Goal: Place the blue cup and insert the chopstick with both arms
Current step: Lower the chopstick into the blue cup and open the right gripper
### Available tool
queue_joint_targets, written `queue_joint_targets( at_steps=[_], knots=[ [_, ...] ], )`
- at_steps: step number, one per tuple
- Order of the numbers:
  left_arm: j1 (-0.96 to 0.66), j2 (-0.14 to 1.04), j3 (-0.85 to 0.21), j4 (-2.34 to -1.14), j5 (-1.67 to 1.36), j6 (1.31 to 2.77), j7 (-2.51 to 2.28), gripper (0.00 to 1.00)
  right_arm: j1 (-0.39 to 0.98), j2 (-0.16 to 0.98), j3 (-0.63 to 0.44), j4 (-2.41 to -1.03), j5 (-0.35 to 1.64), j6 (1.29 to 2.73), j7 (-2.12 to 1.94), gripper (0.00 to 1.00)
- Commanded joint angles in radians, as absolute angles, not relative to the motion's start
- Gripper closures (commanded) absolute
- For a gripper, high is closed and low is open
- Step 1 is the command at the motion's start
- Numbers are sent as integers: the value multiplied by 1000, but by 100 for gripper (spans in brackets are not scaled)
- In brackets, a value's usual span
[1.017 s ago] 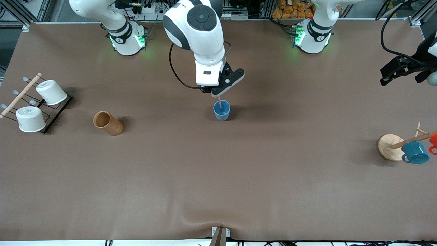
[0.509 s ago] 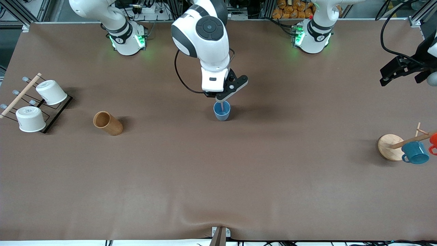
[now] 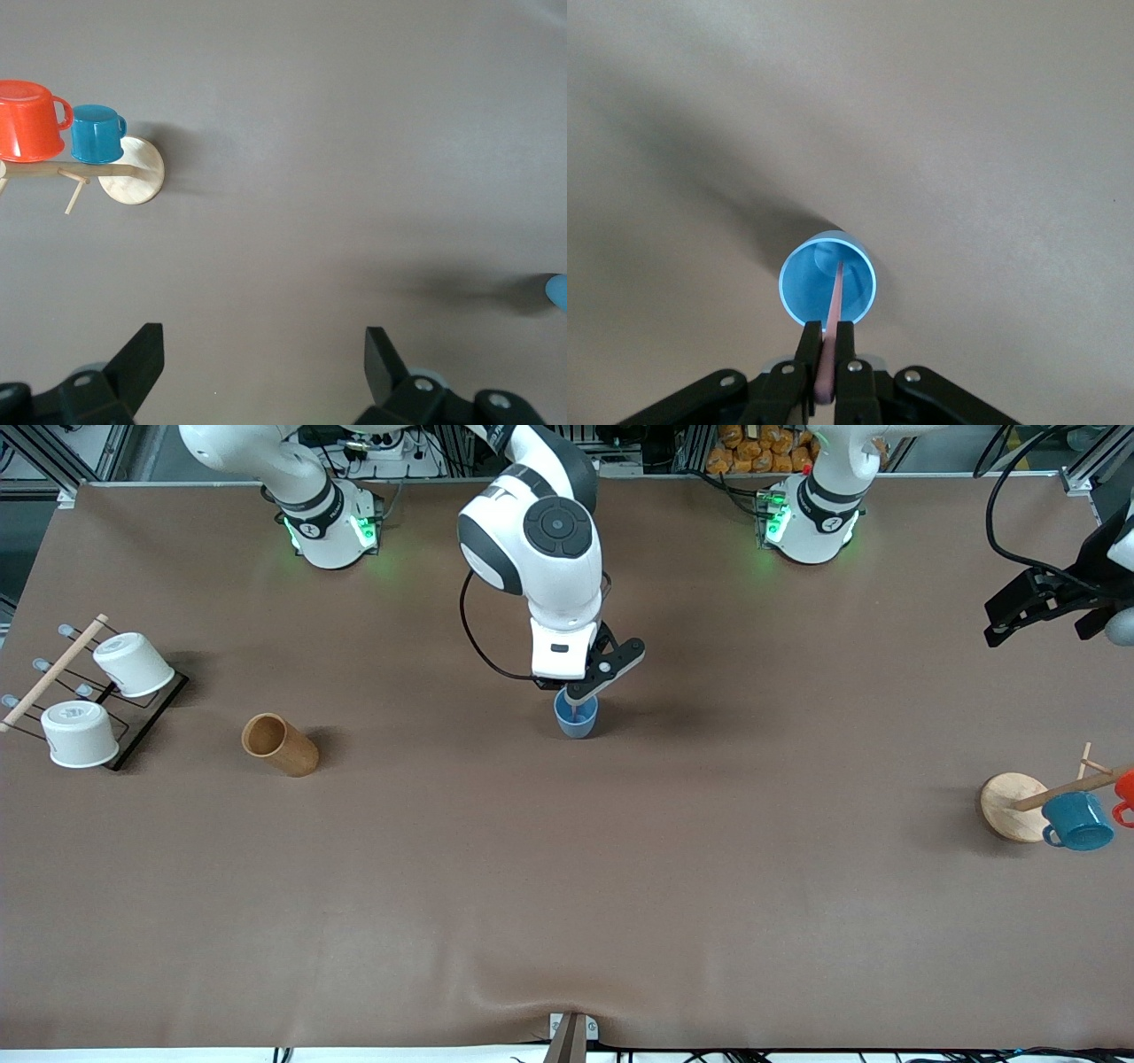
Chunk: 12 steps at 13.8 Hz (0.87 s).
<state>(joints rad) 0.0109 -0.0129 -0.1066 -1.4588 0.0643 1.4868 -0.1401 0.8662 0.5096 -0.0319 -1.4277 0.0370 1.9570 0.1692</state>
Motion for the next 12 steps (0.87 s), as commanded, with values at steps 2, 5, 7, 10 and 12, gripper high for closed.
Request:
queue_joint_targets(
  at_steps=[2, 5, 7, 10, 12],
  knots=[
    [21, -40, -113, -1462, 43, 1454, -123, 0, 888, 518, -43, -1436, 12, 1962, 193, 100],
    [21, -40, -114, -1462, 43, 1453, -138, 0, 888, 520, -43, -1445, 12, 1963, 193, 100],
    [23, -37, -110, -1462, 51, 1454, -140, 0, 890, 531, -43, -1447, 12, 1967, 193, 100],
    [23, -29, -103, -1462, 52, 1463, -140, 0, 891, 532, -43, -1448, 12, 1967, 193, 92],
    [25, -26, -103, -1462, 54, 1476, -140, 0, 891, 532, -43, -1448, 12, 1962, 193, 58]
  ],
)
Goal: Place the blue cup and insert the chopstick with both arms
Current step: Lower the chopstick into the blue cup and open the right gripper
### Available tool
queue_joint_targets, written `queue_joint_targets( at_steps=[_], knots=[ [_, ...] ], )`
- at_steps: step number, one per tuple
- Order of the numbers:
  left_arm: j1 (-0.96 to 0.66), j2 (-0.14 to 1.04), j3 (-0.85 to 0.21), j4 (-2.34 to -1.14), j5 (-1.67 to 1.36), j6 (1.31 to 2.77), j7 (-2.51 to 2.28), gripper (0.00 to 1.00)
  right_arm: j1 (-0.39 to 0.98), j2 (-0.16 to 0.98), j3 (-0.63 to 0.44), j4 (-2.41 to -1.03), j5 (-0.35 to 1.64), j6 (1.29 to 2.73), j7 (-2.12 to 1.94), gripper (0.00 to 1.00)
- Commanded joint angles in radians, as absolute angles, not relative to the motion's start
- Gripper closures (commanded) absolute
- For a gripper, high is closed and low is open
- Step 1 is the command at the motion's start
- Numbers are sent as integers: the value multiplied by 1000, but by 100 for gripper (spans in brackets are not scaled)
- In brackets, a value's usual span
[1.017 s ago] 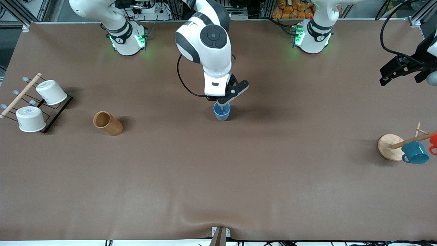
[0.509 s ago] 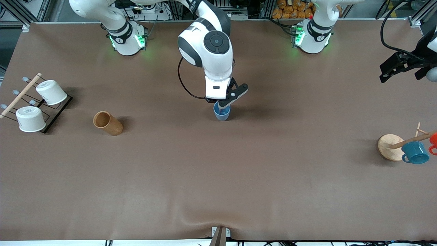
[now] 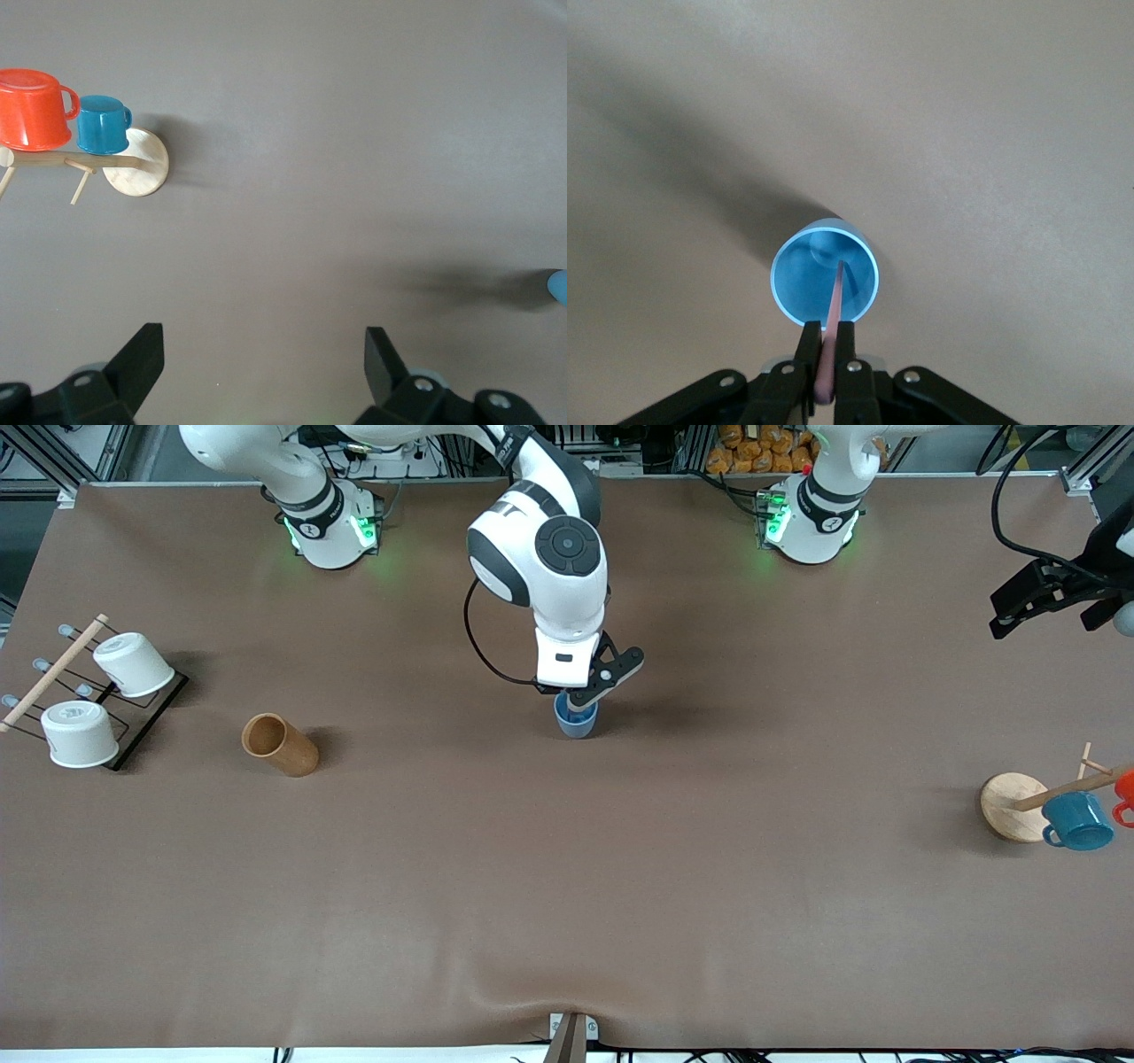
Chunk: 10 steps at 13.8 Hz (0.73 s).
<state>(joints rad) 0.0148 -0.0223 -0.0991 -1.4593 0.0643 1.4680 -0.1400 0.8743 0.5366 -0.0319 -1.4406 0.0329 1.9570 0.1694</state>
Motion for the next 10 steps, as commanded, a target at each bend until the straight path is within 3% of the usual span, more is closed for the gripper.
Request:
queue_joint_targets(
  at_steps=[1, 2, 10],
  knots=[
    [26, -23, -103, -1462, 55, 1477, -140, 0, 891, 532, -43, -1448, 12, 1960, 193, 25],
    [26, -20, -101, -1462, 55, 1480, -140, 0, 890, 531, -43, -1448, 12, 1959, 193, 0],
    [55, -14, -101, -1460, 54, 1488, -124, 0, 888, 499, -41, -1443, 14, 1950, 193, 0]
  ],
)
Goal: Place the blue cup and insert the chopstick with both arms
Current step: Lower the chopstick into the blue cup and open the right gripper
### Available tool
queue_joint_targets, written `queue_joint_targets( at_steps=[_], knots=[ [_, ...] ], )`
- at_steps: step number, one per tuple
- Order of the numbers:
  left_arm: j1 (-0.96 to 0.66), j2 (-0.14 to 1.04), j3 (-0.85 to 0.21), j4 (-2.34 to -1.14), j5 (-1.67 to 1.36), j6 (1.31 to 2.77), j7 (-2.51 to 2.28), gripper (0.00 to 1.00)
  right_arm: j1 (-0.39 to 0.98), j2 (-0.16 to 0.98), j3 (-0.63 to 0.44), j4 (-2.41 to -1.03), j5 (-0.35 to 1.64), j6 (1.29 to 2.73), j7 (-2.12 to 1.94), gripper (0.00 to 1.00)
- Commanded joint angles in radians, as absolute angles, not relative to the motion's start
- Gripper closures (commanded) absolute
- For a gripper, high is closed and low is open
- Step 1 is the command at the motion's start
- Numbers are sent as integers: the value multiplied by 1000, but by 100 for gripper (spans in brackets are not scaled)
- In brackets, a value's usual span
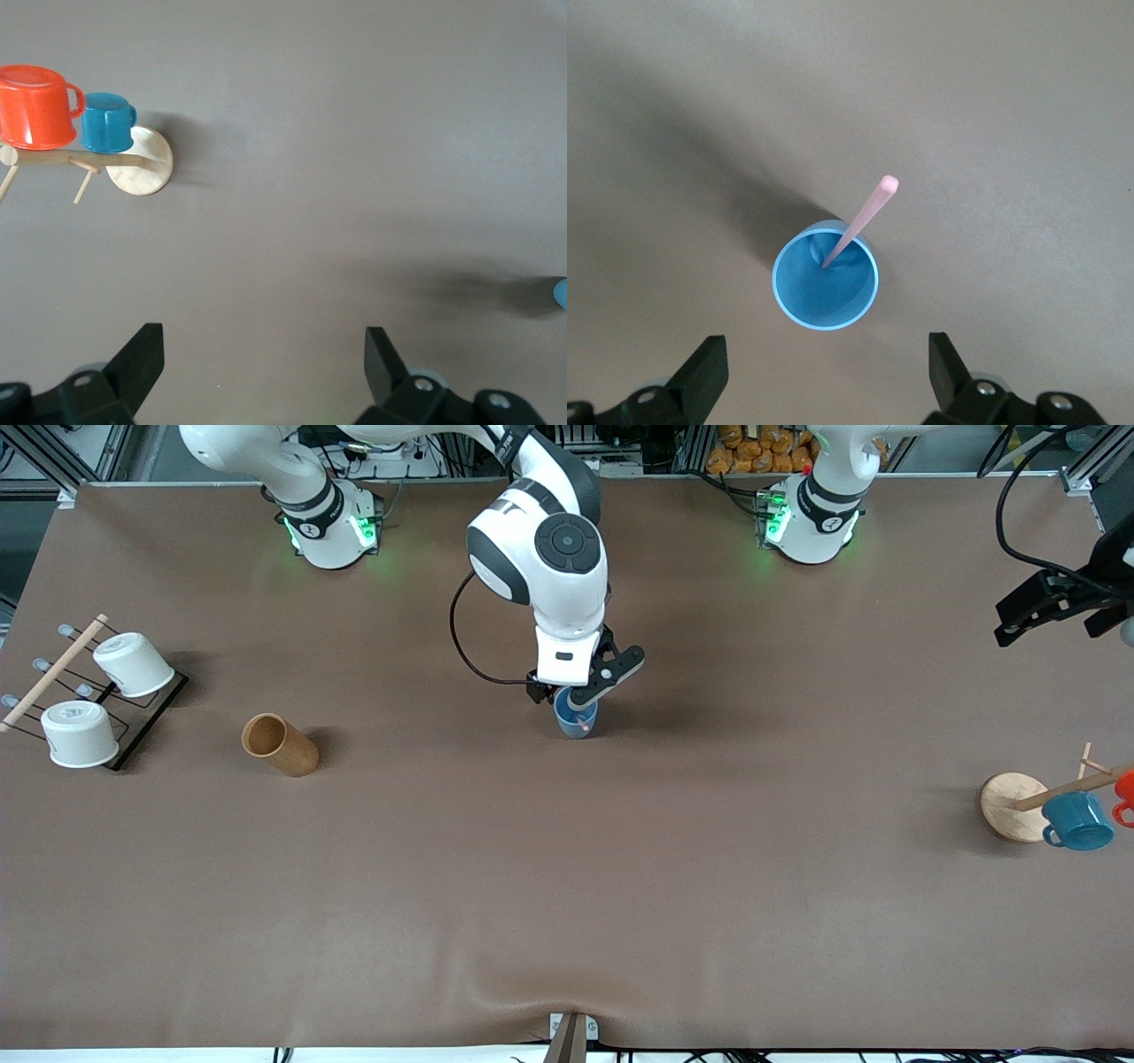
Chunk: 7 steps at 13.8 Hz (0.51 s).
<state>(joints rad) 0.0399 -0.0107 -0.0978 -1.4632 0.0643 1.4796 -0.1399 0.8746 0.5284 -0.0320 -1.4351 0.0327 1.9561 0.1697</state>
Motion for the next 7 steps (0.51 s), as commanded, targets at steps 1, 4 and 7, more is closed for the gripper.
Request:
queue_joint_targets(
  at_steps=[1, 4, 7],
  knots=[
    [54, -12, -101, -1460, 54, 1488, -127, 0, 887, 494, -41, -1439, 14, 1933, 195, 0],
    [55, -12, -101, -1460, 54, 1488, -130, 0, 881, 463, -43, -1436, 14, 1893, 193, 0],
    [54, -11, -103, -1460, 55, 1491, -138, 0, 871, 433, -48, -1434, 14, 1856, 195, 0]
  ],
)
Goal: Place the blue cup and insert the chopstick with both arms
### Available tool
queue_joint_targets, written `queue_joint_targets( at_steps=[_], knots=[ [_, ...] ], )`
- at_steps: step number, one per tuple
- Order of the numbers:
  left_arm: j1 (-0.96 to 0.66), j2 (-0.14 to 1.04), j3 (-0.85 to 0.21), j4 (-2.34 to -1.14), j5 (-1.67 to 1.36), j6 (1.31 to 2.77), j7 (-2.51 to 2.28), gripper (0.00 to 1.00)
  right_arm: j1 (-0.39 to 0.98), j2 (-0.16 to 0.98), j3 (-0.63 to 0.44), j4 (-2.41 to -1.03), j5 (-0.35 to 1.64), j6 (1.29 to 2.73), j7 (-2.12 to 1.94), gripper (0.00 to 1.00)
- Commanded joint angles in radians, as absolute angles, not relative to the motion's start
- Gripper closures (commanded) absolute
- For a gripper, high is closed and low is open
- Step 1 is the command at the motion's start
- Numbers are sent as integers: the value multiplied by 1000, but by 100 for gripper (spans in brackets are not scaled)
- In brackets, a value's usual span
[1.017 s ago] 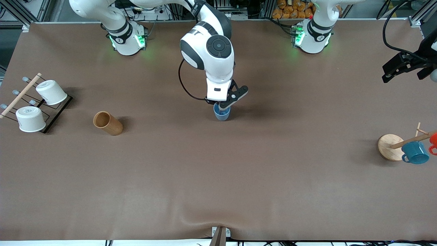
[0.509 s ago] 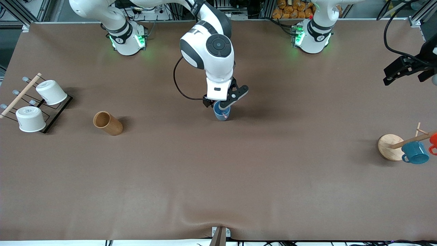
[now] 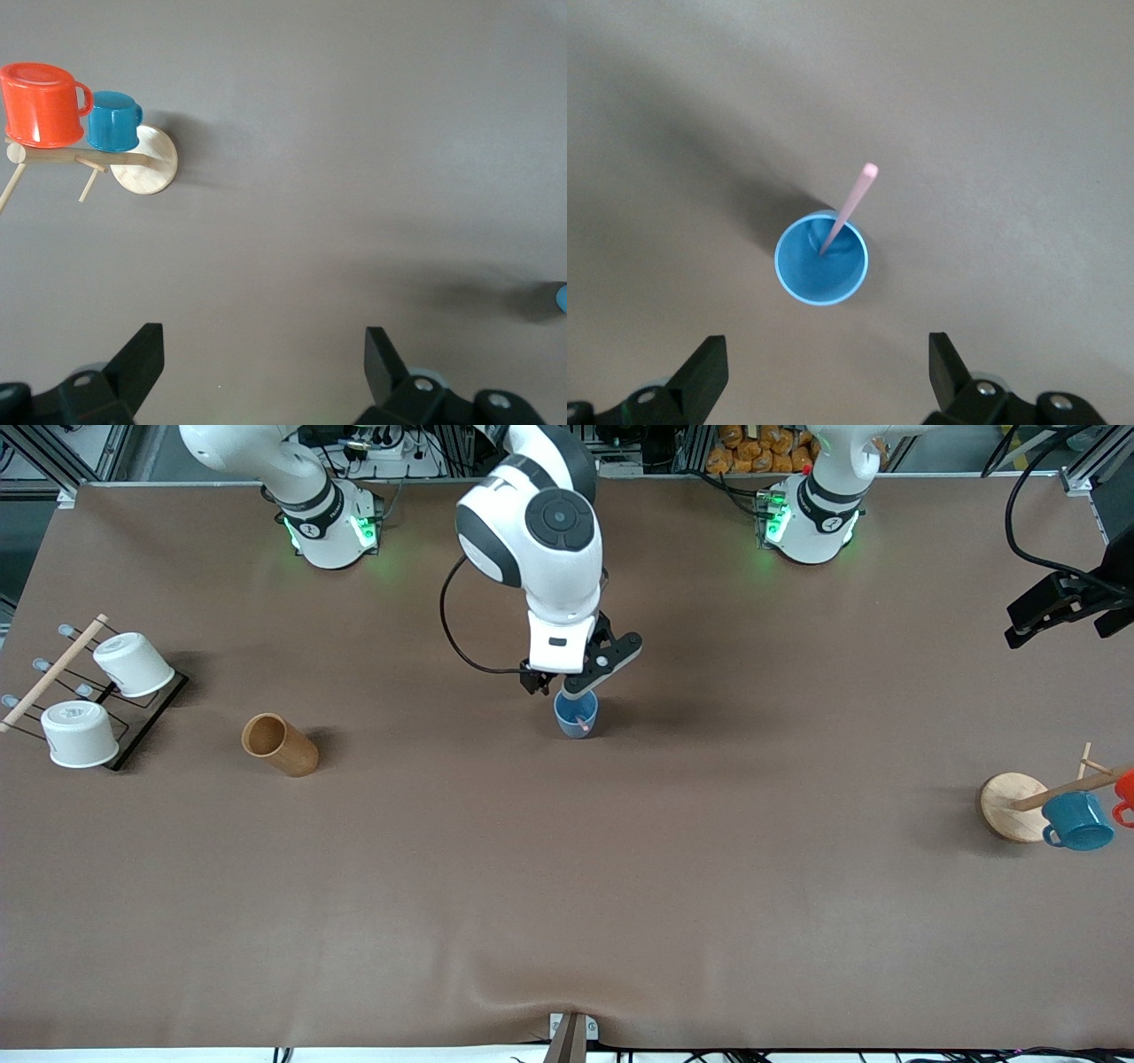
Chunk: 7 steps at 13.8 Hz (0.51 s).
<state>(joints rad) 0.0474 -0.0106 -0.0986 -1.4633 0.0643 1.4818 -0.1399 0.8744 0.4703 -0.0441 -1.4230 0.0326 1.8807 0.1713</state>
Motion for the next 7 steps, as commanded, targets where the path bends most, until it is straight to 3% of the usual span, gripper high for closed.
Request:
queue_joint_targets(
  at_steps=[1, 7],
  knots=[
    [52, -9, -103, -1460, 55, 1493, -138, 0, 864, 425, -48, -1434, 14, 1849, 196, 0],
    [41, 9, -109, -1460, 61, 1494, -140, 0, 741, 358, -48, -1434, 15, 1781, 184, 0]
  ],
)
